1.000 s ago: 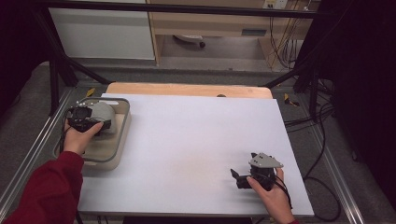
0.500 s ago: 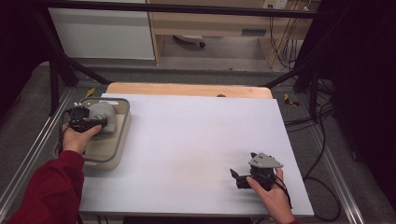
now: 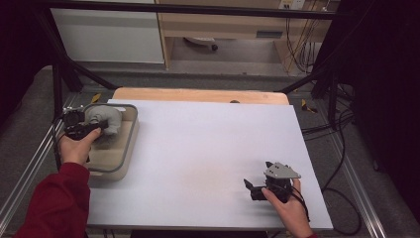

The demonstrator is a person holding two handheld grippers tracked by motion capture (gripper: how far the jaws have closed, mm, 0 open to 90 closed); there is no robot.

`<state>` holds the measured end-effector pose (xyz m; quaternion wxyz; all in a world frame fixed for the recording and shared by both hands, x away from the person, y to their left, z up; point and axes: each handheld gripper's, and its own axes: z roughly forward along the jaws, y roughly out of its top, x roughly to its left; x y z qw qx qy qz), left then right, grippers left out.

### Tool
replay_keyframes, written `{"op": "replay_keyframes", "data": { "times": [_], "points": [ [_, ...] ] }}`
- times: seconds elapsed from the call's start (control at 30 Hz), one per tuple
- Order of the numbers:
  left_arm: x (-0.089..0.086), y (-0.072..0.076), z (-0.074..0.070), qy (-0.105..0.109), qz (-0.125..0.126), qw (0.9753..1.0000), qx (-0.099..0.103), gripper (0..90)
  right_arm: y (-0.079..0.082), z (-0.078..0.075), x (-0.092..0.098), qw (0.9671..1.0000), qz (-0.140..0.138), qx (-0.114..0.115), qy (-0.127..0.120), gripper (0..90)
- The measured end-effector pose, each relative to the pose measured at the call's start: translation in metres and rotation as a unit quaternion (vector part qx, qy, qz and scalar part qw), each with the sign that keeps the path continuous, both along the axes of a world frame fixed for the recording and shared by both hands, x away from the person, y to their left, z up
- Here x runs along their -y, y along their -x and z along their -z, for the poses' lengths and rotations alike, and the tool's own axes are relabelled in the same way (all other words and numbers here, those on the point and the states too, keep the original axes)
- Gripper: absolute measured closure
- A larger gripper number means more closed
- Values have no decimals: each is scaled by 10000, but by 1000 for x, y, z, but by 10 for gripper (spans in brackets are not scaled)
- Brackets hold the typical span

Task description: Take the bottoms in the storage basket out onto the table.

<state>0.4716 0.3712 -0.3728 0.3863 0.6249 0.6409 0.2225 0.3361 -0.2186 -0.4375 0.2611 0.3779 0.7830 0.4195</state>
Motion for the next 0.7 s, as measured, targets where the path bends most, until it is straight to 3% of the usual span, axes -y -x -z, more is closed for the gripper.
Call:
{"op": "replay_keyframes", "data": {
  "times": [0.17,0.27,0.3,0.5,0.6,0.7],
  "points": [
    [3,13,-19,253,33,9983,526,582,0,0,-1,10000,-17,4,14,22],
    [3,20,-27,645,75,9945,818,581,0,0,-1,10000,-35,3,4,21],
    [3,23,-29,684,87,9936,896,581,-1,1,-1,10000,-25,6,-12,21],
    [5,32,-36,602,148,9909,1195,580,-3,1,-4,10000,65,0,24,22],
    [5,35,-36,772,112,9878,1349,580,-3,1,-4,10000,64,5,38,23],
    [8,36,-37,789,242,9874,1351,580,-2,2,-2,10000,60,-31,33,23]
  ]
}}
